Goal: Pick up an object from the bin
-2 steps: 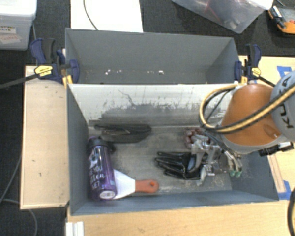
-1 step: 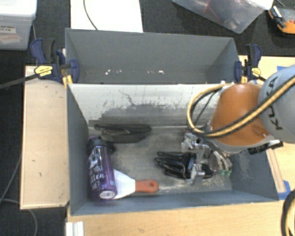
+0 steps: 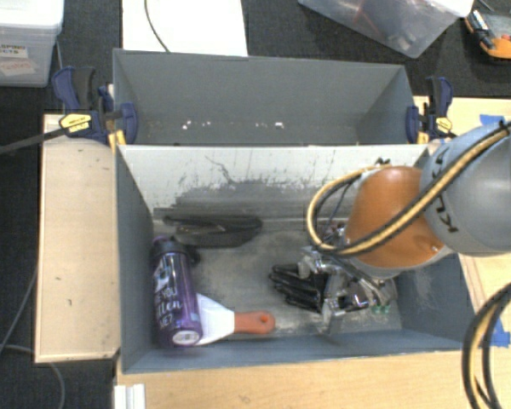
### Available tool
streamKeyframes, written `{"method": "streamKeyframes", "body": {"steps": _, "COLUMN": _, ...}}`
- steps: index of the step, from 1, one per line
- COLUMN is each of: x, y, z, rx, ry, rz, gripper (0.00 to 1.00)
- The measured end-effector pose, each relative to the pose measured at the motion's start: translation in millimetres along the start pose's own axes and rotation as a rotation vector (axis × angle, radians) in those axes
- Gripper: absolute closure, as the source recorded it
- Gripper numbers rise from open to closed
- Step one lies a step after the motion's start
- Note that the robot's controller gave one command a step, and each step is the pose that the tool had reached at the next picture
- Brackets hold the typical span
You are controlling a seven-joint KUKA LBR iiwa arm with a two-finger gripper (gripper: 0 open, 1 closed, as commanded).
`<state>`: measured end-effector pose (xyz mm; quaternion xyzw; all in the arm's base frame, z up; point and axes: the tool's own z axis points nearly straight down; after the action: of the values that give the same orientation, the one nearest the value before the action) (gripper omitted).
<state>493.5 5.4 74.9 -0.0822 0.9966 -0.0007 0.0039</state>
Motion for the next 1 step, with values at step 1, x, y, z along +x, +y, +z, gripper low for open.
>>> {"method": "streamKeyframes", "body": {"steps": 1, "x": -13.6, "y": -8.8, "z": -58.8, "rx": 0.000, "ry": -0.015, "rz": 0.218, "gripper": 0.00}}
